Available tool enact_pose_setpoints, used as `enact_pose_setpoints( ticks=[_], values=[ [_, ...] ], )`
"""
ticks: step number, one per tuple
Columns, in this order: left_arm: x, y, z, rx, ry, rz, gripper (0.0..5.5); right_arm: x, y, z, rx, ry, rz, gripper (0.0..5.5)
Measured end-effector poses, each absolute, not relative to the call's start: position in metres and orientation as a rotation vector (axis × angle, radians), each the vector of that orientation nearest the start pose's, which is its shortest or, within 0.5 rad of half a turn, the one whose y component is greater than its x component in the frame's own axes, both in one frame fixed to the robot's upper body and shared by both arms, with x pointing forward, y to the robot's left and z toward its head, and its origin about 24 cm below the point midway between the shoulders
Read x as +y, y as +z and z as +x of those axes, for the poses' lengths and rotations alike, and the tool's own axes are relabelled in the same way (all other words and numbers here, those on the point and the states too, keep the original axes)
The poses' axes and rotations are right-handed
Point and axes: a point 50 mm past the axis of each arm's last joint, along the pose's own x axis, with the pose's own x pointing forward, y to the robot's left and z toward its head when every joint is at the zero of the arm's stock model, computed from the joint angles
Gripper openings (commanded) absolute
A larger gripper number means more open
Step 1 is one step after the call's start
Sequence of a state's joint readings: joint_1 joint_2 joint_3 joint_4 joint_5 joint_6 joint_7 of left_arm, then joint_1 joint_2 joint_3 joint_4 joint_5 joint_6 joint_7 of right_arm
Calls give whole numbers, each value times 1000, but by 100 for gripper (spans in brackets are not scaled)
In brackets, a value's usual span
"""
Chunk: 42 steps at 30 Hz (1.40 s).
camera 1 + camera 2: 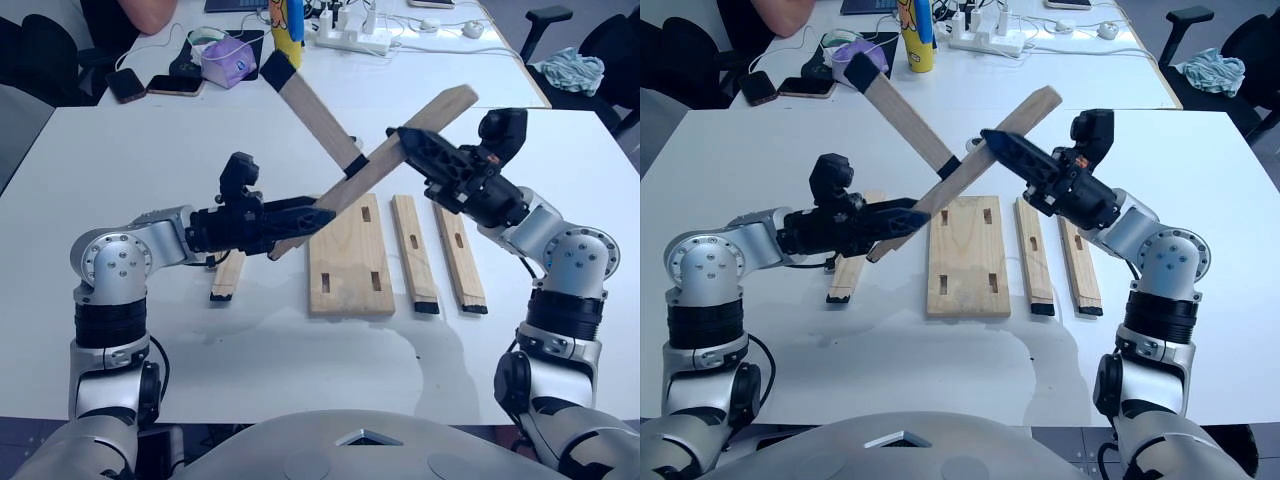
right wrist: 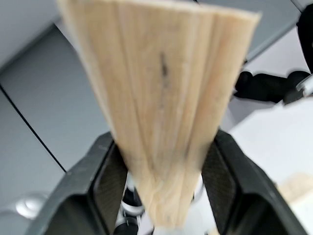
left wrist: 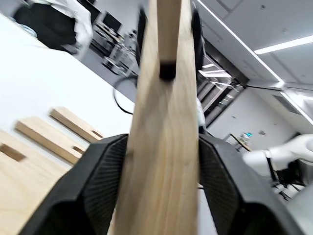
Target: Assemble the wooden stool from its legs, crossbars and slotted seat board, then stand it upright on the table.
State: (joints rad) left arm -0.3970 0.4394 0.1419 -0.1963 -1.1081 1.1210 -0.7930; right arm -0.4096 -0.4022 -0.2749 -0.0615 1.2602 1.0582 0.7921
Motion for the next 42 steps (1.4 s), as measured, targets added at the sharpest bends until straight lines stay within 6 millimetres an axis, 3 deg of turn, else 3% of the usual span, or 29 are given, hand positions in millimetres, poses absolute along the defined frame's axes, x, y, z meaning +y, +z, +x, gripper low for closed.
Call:
enact_pose_setpoints(
  ticks=[4,8,11,13,16,22,28,32,36,42],
  values=[
    [150,167,256,241,-1287,-642,275,-174,150,270,148,1225,759,210],
    [170,171,245,153,-1235,-758,275,-207,145,261,143,1178,730,210],
    [176,139,219,272,-1163,-788,275,-235,147,253,173,1148,684,210],
    [163,115,200,410,-1148,-720,275,-258,154,249,219,1140,632,210],
    [135,97,195,467,-1176,-523,275,-271,158,251,249,1131,597,209],
    [83,71,184,342,-1315,-51,275,-277,163,266,238,1134,598,209],
    [66,38,190,214,-1383,406,275,-274,180,280,193,1197,585,209],
    [59,31,198,150,-1376,529,275,-273,184,282,180,1217,583,209],
    [59,28,200,151,-1365,538,275,-271,185,282,182,1228,572,209],
    [77,31,207,181,-1366,560,275,-262,172,276,205,1247,480,209]
  ],
)
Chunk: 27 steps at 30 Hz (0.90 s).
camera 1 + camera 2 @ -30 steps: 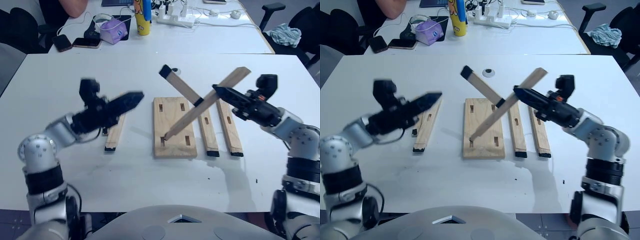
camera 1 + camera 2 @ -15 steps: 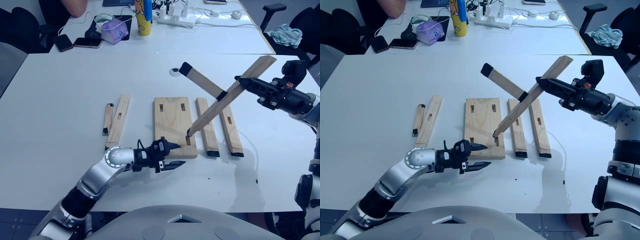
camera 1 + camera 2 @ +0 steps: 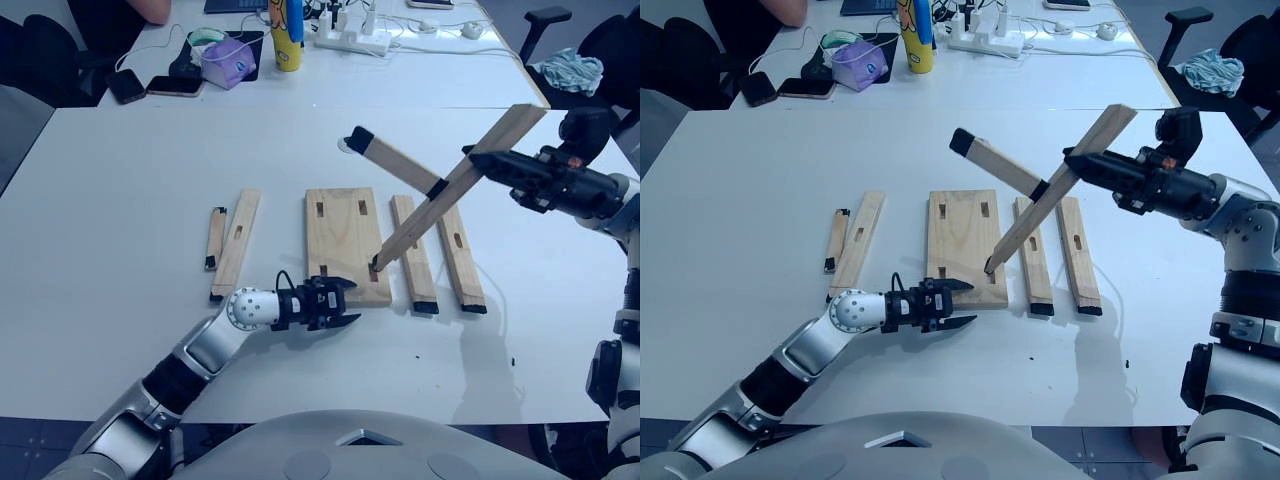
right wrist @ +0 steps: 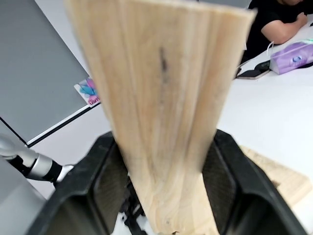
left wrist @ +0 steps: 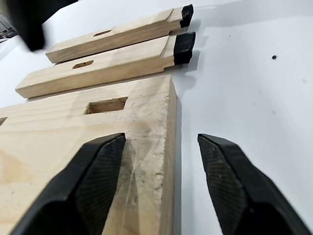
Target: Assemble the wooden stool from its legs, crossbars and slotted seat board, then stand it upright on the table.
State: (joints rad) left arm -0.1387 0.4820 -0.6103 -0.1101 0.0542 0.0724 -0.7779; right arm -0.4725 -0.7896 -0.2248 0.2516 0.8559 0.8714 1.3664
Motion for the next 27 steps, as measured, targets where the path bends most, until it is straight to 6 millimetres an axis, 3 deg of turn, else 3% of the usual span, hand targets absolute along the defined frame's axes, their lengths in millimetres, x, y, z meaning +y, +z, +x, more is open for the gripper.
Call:
enact_pose_setpoints(
  ticks=[6,14,27],
  values=[
    [99,37,209,239,-1471,558,275,-243,163,279,161,1290,412,209],
    [107,41,217,249,-1575,597,275,-219,155,277,176,1404,329,209],
    [109,40,216,252,-1577,577,275,-214,148,280,176,1450,242,209]
  ],
)
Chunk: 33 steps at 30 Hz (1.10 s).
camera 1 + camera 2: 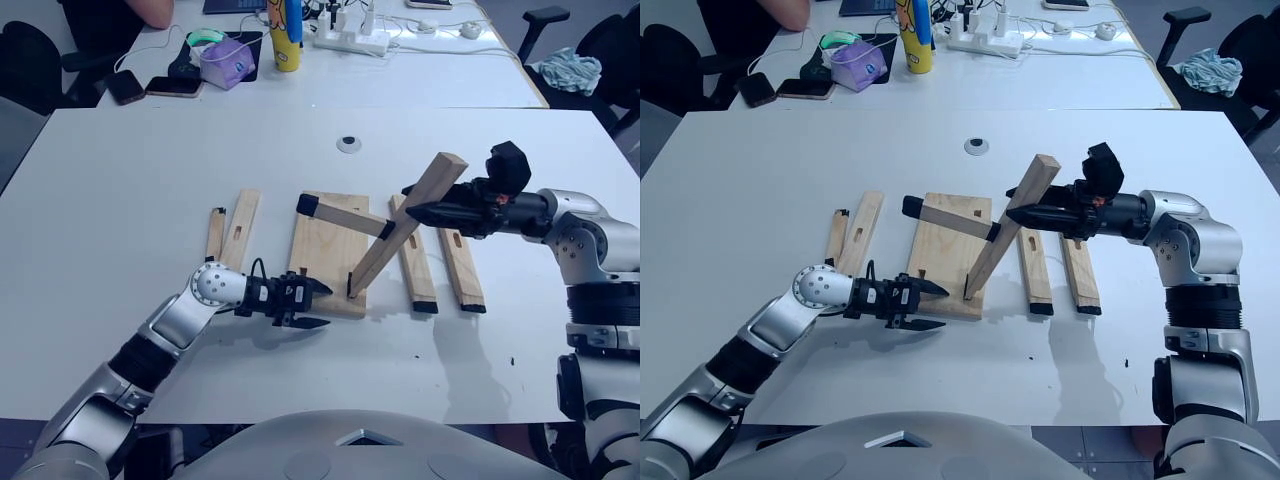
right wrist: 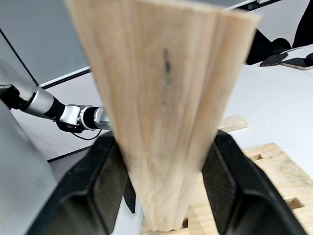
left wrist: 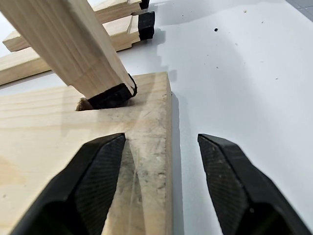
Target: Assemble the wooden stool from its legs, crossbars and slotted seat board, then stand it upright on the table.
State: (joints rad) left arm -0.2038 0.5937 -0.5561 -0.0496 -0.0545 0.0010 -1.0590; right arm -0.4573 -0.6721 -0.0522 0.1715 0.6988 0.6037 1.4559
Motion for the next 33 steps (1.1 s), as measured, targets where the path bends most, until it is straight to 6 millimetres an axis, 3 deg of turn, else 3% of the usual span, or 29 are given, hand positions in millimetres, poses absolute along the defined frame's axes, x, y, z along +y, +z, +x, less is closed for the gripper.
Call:
enact_pose_setpoints(
  ticks=[11,22,26,33],
  values=[
    [107,39,211,257,-1548,560,275,-208,157,283,163,1447,167,209],
    [105,38,205,281,-1497,541,275,-188,153,247,82,1465,-64,209],
    [105,36,202,290,-1465,518,275,-183,144,232,77,1432,-90,209],
    [101,33,200,313,-1418,474,275,-183,133,224,45,1389,-98,209]
  ],
)
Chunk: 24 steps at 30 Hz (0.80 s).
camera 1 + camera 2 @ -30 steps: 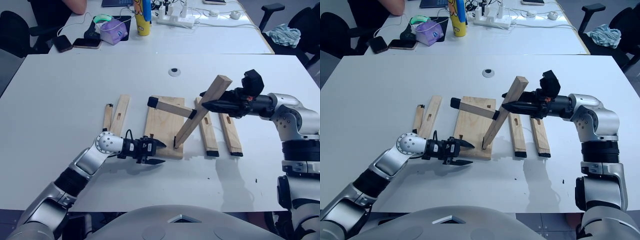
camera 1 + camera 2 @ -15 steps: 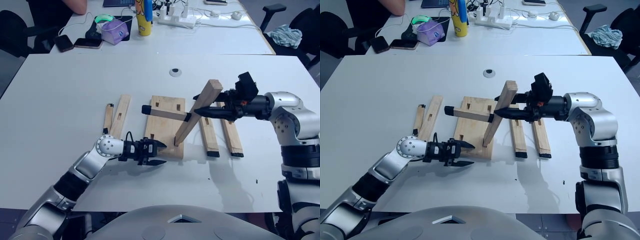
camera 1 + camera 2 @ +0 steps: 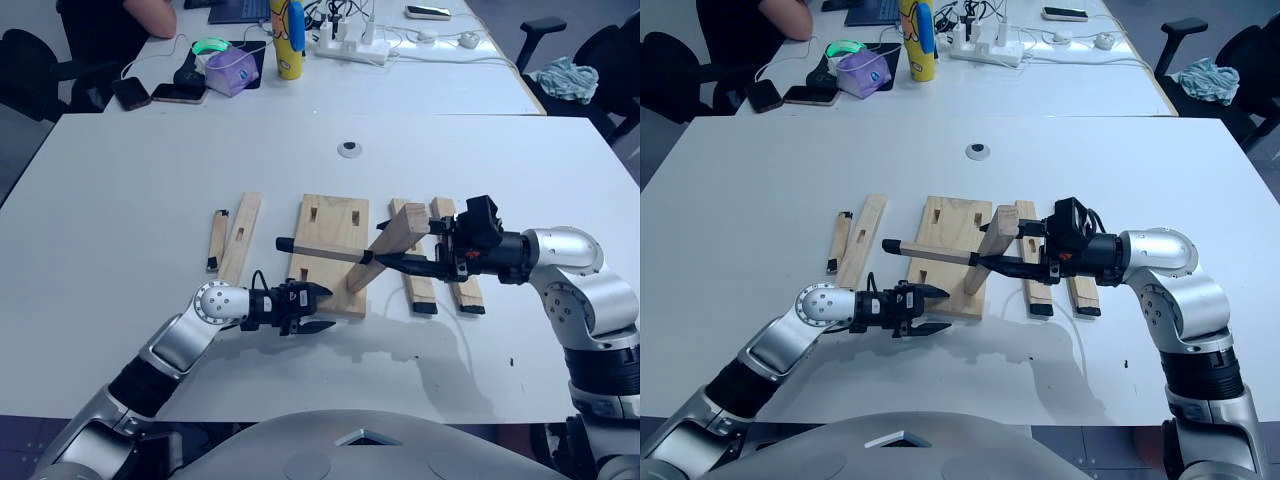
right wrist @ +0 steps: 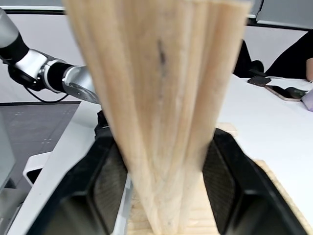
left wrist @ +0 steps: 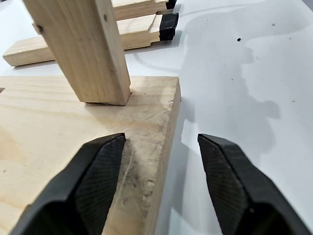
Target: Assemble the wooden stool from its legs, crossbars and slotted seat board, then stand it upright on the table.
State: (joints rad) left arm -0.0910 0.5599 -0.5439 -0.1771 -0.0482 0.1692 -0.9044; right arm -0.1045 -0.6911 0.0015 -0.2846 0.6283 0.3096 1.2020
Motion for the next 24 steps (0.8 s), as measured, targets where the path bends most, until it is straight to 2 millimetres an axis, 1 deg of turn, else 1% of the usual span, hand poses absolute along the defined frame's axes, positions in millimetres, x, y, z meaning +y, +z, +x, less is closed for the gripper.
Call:
enact_pose_setpoints(
  ticks=[4,8,9,10,11,13,14,19,22,24],
  values=[
    [100,31,200,324,-1398,458,275,-187,126,227,19,1383,-87,209],
    [98,30,199,329,-1386,430,275,-188,124,236,5,1409,-64,209],
    [96,29,198,331,-1389,417,275,-188,123,238,9,1408,-60,246],
    [91,28,195,333,-1407,387,275,-189,123,242,26,1403,-49,258],
    [87,28,193,333,-1416,367,275,-192,113,244,123,1378,-43,277],
    [86,28,191,333,-1421,341,275,-199,81,236,309,1306,39,277],
    [86,28,191,337,-1423,327,275,-200,78,236,329,1291,64,277],
    [83,26,185,337,-1378,269,275,-202,100,240,276,1291,95,277],
    [76,25,184,327,-1305,223,275,-213,119,240,249,1276,101,277],
    [72,24,184,320,-1260,210,275,-226,132,237,261,1269,98,277]
  ],
)
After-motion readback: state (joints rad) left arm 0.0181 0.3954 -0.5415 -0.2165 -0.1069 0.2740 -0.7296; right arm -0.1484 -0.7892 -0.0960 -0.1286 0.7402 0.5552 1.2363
